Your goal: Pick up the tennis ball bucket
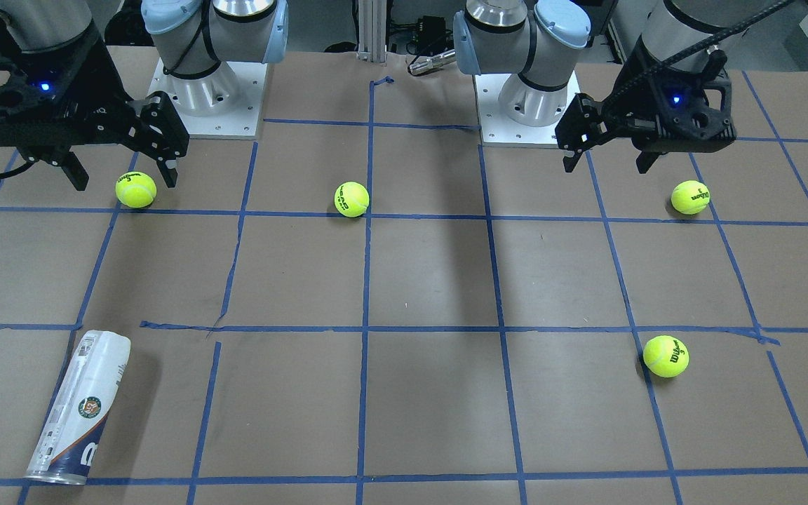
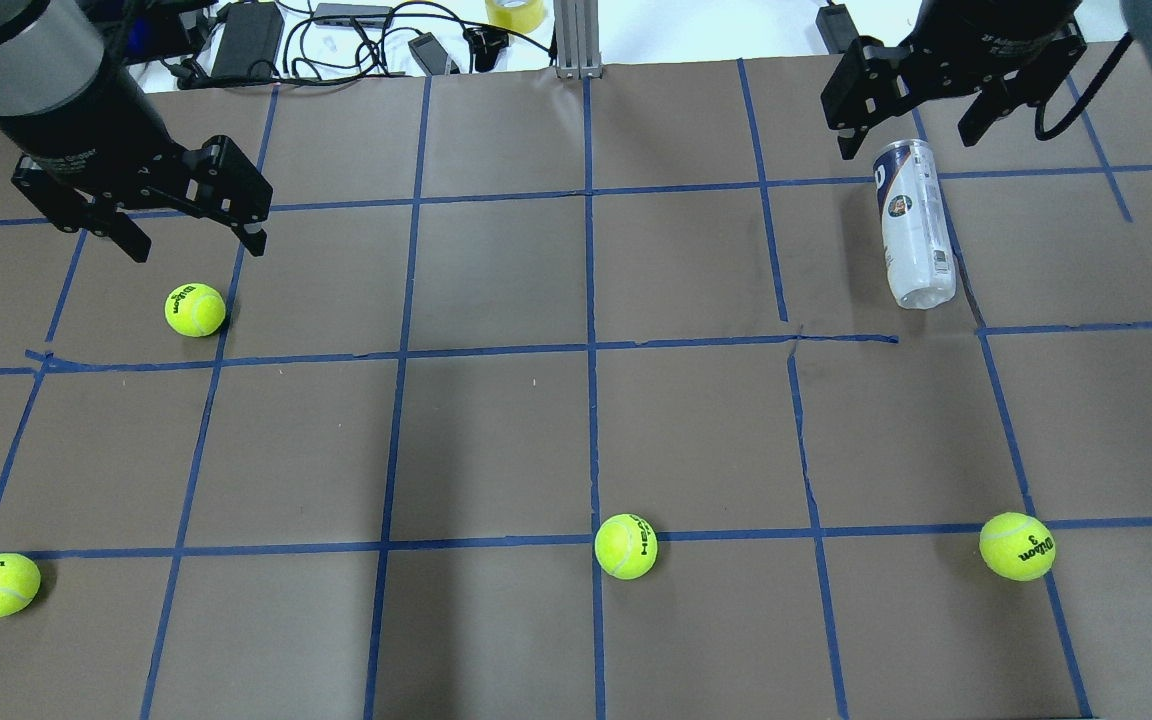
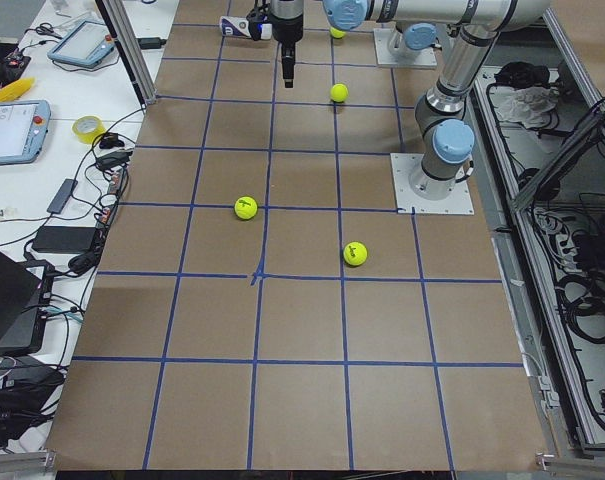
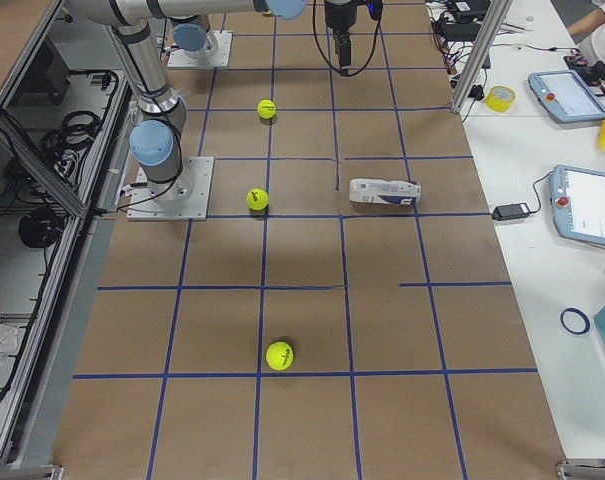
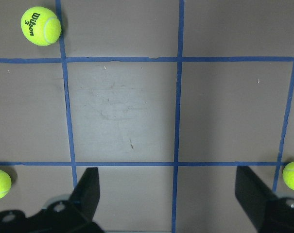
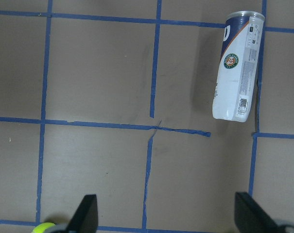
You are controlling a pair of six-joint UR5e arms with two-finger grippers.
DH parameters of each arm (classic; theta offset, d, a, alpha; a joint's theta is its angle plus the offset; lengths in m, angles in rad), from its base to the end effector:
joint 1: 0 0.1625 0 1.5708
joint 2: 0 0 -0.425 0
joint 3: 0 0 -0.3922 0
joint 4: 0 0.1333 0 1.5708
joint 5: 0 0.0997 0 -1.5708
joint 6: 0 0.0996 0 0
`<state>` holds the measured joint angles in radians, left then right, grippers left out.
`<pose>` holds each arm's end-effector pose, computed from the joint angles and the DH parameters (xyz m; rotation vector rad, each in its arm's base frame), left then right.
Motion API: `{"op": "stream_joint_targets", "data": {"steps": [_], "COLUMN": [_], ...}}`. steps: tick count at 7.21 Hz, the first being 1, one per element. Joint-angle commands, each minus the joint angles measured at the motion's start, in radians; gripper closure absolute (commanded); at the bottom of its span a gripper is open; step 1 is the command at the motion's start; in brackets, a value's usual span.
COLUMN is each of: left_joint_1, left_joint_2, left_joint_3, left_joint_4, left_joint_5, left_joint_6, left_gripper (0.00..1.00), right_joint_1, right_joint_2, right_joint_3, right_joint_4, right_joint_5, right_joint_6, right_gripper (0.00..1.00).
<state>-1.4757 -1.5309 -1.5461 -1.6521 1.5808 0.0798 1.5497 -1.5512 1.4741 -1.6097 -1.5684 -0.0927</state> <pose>-0.0868 -0.4829 0.5112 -0.0238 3.1329 0.0275 0.1228 -0.5126 0.5302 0.1123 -3.1301 0.1818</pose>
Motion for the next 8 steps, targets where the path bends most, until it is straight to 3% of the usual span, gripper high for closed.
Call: {"op": "stream_joint_targets", "data": {"steps": [1,2,5,6,8], "left_joint_1": [-0.005,-0.008,-0.008,-0.008,-0.009], "left_joint_2": [-0.002,-0.002,0.0,0.0,0.0], "left_joint_3": [-0.006,-0.006,-0.008,-0.008,-0.008], "left_joint_4": [0.005,0.006,0.006,0.006,0.006], "left_joint_5": [0.001,0.002,0.004,0.005,0.01], "left_joint_6": [0.0,0.002,0.002,0.002,0.002], "left_gripper": [0.0,0.0,0.0,0.0,0.0], "right_joint_1": [0.0,-0.008,-0.148,-0.217,-0.244], "right_joint_2": [0.014,0.041,0.341,0.42,0.547], "right_joint_3": [0.009,0.002,-0.17,-0.192,-0.2], "right_joint_4": [-0.01,-0.021,-0.296,-0.309,-0.416], "right_joint_5": [-0.001,0.011,0.019,0.018,0.018], "right_joint_6": [0.004,0.002,-0.124,-0.174,-0.185], "right_gripper": [0.0,0.0,0.0,0.0,0.0]}}
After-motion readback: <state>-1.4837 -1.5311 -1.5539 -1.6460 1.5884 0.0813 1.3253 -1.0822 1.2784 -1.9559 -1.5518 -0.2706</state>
